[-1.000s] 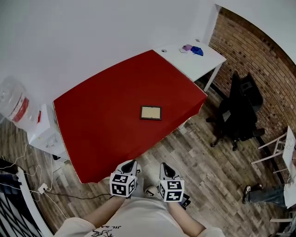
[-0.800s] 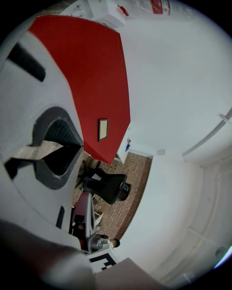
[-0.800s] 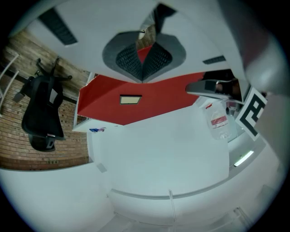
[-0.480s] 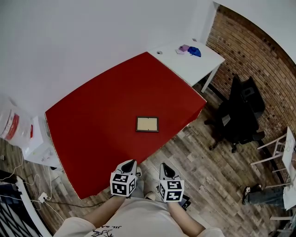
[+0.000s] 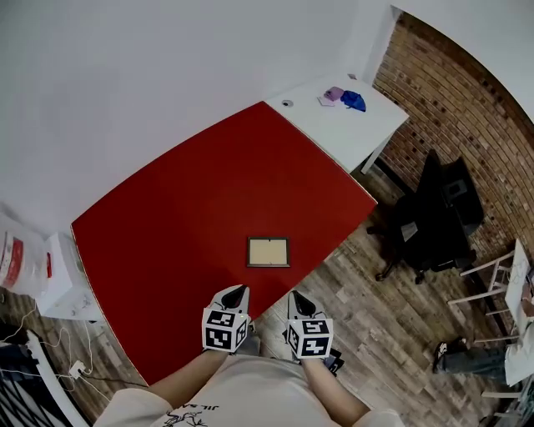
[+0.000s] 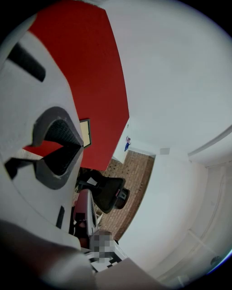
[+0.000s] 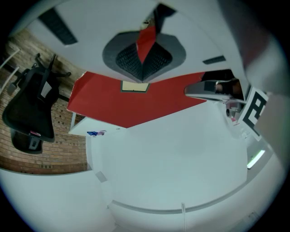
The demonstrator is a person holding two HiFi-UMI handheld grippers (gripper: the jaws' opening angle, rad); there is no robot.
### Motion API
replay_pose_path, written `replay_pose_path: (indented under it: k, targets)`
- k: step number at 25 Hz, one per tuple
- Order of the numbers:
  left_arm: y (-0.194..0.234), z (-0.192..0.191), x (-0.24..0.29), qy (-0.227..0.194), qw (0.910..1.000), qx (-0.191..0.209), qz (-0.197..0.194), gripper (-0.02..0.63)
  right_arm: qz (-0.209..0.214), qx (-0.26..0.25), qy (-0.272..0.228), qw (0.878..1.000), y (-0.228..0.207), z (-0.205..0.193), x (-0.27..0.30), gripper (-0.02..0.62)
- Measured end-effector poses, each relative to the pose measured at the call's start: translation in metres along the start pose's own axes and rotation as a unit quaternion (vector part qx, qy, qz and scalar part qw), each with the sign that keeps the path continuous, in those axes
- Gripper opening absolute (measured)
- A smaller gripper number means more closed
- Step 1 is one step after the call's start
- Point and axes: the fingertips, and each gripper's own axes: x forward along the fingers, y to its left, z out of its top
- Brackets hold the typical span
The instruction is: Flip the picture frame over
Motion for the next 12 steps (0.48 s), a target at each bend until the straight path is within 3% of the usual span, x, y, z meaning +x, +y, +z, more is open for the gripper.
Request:
replay_pose_path:
  k: [12]
  targets:
    - [0.009,0.024,0.037,0.020,0.9997,0.001,-0.014,0.006,-0.017,0.005,0.019,1.000,-0.018,0.029,0.027,0.005]
